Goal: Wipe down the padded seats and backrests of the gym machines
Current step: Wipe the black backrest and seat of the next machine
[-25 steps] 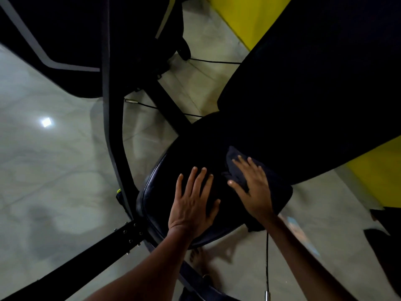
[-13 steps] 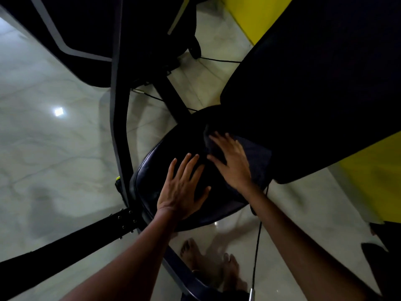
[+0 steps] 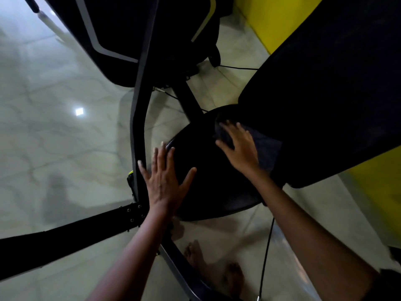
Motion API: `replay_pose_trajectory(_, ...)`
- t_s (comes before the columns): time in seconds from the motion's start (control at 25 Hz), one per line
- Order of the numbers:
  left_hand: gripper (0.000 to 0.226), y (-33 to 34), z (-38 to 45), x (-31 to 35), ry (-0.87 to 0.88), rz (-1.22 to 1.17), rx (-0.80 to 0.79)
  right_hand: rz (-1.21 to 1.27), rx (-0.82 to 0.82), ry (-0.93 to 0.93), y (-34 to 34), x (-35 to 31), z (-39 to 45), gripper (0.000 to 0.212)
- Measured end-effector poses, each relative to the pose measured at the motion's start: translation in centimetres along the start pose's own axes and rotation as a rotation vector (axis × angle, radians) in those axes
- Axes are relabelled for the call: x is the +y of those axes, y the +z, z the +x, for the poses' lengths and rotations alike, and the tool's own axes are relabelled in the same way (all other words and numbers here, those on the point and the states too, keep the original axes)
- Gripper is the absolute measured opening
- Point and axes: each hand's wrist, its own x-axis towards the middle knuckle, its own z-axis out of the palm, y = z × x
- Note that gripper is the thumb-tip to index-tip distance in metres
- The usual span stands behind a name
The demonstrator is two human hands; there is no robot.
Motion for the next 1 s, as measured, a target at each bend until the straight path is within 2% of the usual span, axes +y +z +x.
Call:
replay_pose_trajectory(0.12,0.076,-0.1,0.5,0.0,-0.245,-0.193,0.002,0.002,-0.066,-0.159,-0.1,-0.3,-3.8,0.064)
replay_pose_trajectory(0.24,0.062,0.7,0.6,0.4,-0.214,-0.152,0.091,-0.022,-0.091,-0.168,-1.5,2.0,0.1,0.069)
replay_pose_trajectory(0.32,0.057,1.0,0.7,-0.1,-0.177,-0.119,0.110,-0.039,-0.025,-0.023,-1.8,3.1,3.6,0.066)
replay_pose_trajectory(0.44,0.054,1.0,1.5,-0.9,-0.162,-0.107,0.090,-0.073,0.045,0.315,-1.6,2.5,7.5,0.063)
replay_pose_trajectory(0.52,0.053,1.0,1.8,-1.1,-0.160,-0.111,0.093,-0.113,0.057,0.373,-1.0,1.4,7.7,0.062)
replay_pose_trajectory(0.68,0.052,0.9,1.4,-0.7,-0.163,-0.156,0.086,-0.056,0.034,0.188,0.1,-1.8,1.9,0.064)
replay_pose_trajectory(0.8,0.051,1.2,1.0,-0.7,-0.171,-0.191,0.059,-0.019,0.061,0.121,1.4,-4.4,-5.2,0.064)
replay_pose_trajectory(0.88,0.051,1.3,0.4,-0.6,-0.159,-0.191,0.043,-0.047,0.047,0.077,1.9,-4.2,-9.1,0.062)
replay_pose_trajectory(1.0,0.051,1.5,-0.1,-0.4,-0.155,-0.210,0.025,-0.106,0.029,0.106,0.7,-1.5,-8.2,0.065)
